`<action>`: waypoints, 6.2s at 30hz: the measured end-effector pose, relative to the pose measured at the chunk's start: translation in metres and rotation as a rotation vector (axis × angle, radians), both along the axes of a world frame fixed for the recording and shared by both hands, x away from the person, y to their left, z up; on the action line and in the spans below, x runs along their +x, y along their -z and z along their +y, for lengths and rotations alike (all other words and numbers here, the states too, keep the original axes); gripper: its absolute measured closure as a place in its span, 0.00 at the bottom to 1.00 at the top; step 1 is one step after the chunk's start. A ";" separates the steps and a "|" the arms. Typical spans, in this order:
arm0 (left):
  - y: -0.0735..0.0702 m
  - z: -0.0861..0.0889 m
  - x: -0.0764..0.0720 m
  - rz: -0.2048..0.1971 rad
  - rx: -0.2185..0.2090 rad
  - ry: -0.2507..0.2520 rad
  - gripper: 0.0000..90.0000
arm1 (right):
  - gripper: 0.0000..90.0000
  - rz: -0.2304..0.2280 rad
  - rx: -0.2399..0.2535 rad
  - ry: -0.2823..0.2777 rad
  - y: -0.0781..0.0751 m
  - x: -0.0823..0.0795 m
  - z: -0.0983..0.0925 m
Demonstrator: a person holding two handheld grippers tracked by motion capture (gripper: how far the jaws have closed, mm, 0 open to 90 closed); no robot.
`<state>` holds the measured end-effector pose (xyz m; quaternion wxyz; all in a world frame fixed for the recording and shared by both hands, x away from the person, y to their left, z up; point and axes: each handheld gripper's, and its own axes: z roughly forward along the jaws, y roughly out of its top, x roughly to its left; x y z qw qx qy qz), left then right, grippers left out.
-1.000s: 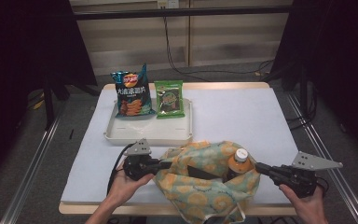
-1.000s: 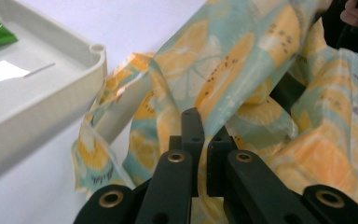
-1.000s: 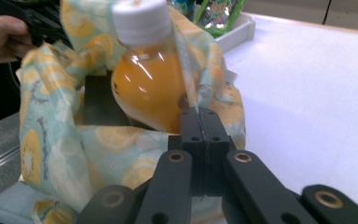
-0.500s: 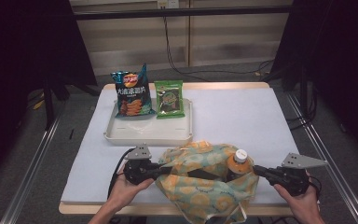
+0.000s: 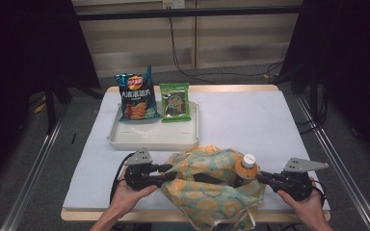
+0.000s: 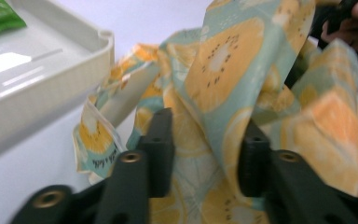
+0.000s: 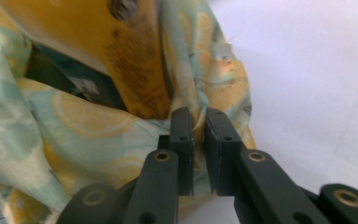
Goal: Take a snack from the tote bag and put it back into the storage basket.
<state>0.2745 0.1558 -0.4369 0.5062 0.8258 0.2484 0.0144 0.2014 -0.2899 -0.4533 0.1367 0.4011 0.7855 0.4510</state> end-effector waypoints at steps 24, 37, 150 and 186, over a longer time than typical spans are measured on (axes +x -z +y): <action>-0.046 -0.009 -0.035 -0.153 -0.159 0.026 0.53 | 0.48 -0.177 0.162 0.068 -0.031 -0.022 -0.018; -0.059 -0.040 -0.044 -0.175 -0.164 0.142 0.68 | 0.49 -0.171 0.160 0.060 -0.031 -0.021 -0.019; -0.098 -0.141 0.011 -0.120 -0.111 0.328 0.34 | 0.42 -0.155 0.155 0.033 -0.026 -0.019 -0.020; -0.177 -0.100 0.039 -0.165 -0.173 0.289 0.34 | 0.35 -0.159 0.156 0.030 -0.026 -0.019 -0.017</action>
